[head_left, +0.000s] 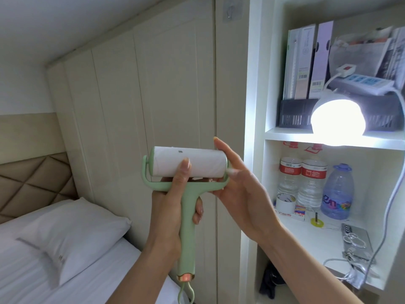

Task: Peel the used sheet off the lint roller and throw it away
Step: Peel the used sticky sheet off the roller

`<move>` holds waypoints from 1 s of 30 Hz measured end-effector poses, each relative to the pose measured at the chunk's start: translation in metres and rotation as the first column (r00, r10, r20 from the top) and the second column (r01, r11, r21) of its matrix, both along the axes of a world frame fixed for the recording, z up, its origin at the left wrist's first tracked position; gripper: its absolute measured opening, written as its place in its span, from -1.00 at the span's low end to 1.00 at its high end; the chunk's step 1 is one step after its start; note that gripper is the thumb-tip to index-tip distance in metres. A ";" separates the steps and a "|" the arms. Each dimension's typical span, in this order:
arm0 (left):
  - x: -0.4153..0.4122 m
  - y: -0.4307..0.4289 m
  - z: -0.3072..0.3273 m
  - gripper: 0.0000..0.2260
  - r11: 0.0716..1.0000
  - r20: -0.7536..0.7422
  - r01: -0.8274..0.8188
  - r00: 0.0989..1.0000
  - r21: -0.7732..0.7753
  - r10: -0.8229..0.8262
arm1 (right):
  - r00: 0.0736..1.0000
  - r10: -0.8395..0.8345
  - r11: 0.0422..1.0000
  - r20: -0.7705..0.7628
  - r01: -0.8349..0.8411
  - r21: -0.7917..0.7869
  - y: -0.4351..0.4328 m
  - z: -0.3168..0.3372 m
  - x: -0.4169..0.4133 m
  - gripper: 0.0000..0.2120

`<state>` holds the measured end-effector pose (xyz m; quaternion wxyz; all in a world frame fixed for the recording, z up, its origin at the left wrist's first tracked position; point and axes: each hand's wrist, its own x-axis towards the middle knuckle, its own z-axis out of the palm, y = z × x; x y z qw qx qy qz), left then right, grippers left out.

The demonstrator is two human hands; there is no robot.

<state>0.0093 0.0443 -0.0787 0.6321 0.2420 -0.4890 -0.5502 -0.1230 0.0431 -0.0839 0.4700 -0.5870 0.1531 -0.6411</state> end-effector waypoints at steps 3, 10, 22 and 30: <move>-0.001 0.000 0.000 -0.70 1.000 -0.009 0.014 1.000 0.006 -0.014 | 0.998 -0.063 0.997 0.015 0.062 0.047 -0.001 0.001 0.001 -0.62; 0.001 -0.002 -0.003 -0.65 1.000 0.012 0.006 1.000 0.026 -0.006 | 0.998 -0.055 0.998 -0.022 0.056 0.022 -0.002 -0.001 0.000 -0.58; 0.000 -0.002 -0.005 -0.60 1.000 0.008 -0.007 1.000 0.010 0.007 | 0.996 -0.092 0.993 0.015 0.090 0.079 -0.002 0.000 0.001 -0.65; 0.000 -0.004 -0.006 -0.61 1.000 0.010 -0.002 1.000 0.013 0.002 | 0.998 -0.060 0.997 -0.035 0.062 0.054 -0.003 -0.002 -0.002 -0.59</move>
